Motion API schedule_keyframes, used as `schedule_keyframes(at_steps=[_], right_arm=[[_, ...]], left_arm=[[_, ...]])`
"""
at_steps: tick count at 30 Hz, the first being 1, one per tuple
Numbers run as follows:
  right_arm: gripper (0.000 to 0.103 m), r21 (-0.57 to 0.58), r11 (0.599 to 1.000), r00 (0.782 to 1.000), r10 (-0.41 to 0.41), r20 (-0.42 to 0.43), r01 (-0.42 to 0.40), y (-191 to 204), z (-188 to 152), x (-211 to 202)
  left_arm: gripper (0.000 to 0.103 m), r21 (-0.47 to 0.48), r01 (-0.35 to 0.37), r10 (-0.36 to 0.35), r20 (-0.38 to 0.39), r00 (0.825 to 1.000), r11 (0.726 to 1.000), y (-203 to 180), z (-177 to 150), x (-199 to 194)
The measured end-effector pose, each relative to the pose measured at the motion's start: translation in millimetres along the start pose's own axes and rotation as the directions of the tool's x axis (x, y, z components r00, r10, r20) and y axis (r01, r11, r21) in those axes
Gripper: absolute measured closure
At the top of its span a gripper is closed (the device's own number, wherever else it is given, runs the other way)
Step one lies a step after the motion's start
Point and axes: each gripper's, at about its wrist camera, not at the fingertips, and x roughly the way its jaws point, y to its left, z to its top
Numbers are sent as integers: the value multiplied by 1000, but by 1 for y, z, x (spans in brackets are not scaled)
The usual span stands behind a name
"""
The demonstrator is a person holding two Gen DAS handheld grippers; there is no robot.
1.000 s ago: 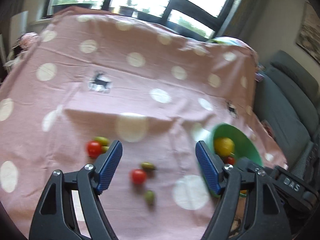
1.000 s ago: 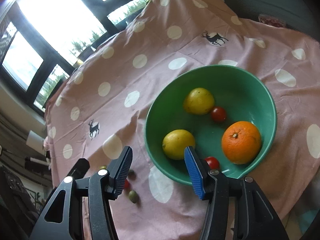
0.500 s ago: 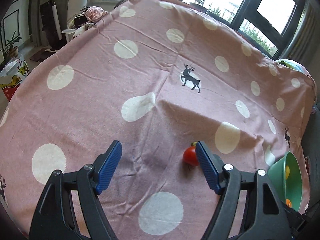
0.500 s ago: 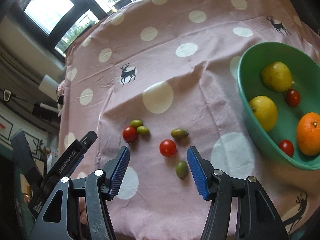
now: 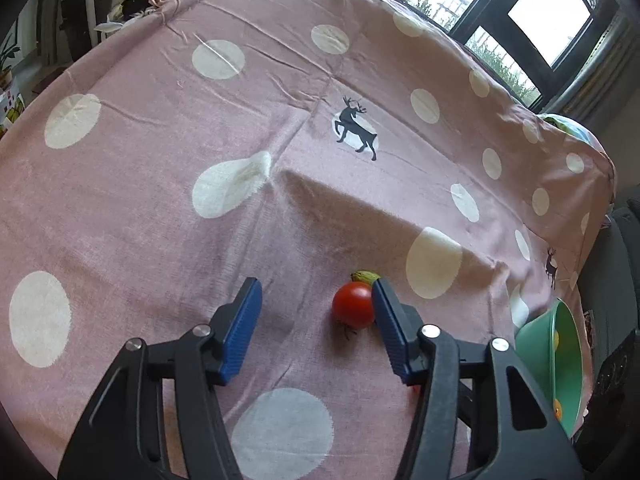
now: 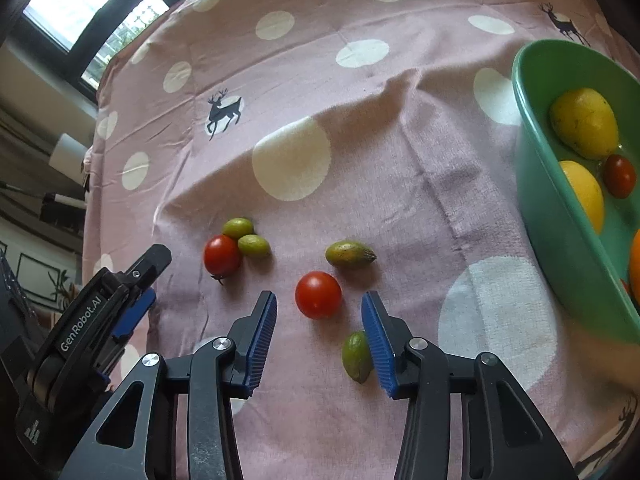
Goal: Organize fruits
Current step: 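Move the right gripper to another red cherry tomato, then close the right gripper around the red cherry tomato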
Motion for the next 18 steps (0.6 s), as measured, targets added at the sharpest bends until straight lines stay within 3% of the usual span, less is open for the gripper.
schedule_keyframes(at_steps=[5, 9, 18], right_arm=[[64, 8, 1000, 1000, 19, -7, -19, -2, 2, 6], [65, 4, 1000, 999, 23, -24, -22, -2, 2, 10], [68, 2, 999, 998, 43, -41, -43, -4, 3, 14]], left_arm=[[59, 28, 6, -5, -42, 999, 1000, -6, -3, 14], [60, 3, 60, -60, -72, 996, 998, -6, -4, 21], [65, 0, 56, -55, -118, 991, 998, -9, -6, 33]])
